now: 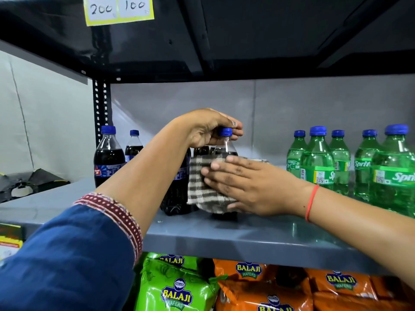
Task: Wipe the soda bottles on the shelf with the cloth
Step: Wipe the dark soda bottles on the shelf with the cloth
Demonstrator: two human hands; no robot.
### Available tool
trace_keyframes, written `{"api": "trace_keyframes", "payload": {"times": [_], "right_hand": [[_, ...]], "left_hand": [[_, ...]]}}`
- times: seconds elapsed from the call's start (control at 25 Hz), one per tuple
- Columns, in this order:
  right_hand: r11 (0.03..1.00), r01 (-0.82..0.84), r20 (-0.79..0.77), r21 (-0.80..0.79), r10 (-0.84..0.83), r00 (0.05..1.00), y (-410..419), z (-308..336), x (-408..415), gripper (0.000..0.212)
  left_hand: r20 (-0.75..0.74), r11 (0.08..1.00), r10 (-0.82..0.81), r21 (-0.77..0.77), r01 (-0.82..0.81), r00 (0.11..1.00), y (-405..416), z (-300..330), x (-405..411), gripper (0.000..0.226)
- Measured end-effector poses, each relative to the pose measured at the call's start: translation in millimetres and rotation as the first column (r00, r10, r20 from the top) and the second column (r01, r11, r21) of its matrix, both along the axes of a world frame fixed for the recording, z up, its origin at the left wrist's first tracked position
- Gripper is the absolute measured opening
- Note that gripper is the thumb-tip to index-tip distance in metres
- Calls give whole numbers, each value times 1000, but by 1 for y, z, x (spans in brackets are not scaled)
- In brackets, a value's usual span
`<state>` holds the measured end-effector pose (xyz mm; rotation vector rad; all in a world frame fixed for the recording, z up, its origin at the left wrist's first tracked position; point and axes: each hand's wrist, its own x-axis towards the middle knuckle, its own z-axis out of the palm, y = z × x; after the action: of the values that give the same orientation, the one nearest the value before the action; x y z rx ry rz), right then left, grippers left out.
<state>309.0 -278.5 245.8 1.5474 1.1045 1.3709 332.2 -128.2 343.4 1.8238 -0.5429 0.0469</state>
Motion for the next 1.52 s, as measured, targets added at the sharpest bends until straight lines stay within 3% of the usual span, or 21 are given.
{"api": "trace_keyframes", "payload": {"times": [0.08,0.2,0.32,0.48,0.6,0.72,0.88,1.0,1.12,1.24,1.4,1.52], "right_hand": [[999,-3,-14,40,3,1000,2,1,-2,55],[999,25,11,-46,-25,1000,-1,3,-1,54],[998,9,-38,69,-6,999,-2,5,-3,53],[997,18,-40,-77,-22,999,-4,-6,-3,51],[998,6,-66,59,-2,998,-2,-5,-4,51],[999,0,-60,-34,-2,998,-3,-9,-3,50],[996,-18,-75,83,24,997,-4,1,-4,50],[1000,7,-66,-30,-9,998,-5,0,-2,49],[997,7,-97,83,1,995,-5,2,-2,50],[997,26,-87,-75,-33,996,-4,-9,-1,50],[995,29,-97,92,-20,995,-6,1,-1,52],[999,51,-123,-2,-50,991,-6,-12,0,62]], "left_hand": [[-2,1000,1,-4,-1,1000,1,0,-1,13],[-6,1000,5,-10,-5,1000,0,0,-2,13],[-12,1000,2,-20,-2,1000,0,0,-1,14],[-15,1000,3,-7,-3,1000,1,1,-2,13],[-13,1000,4,4,-4,1000,1,1,-3,13],[-14,1000,0,1,0,1000,1,1,-4,13],[-9,1000,-11,0,11,1000,1,0,-3,13],[-15,1000,-6,9,6,1000,1,0,-2,13],[-15,1000,-12,11,12,1000,1,0,-3,13],[-17,1000,-14,8,14,1000,1,0,-3,13],[-14,1000,-21,4,21,1000,1,-1,-4,13],[-13,1000,-17,6,17,1000,1,-1,-4,13]]}}
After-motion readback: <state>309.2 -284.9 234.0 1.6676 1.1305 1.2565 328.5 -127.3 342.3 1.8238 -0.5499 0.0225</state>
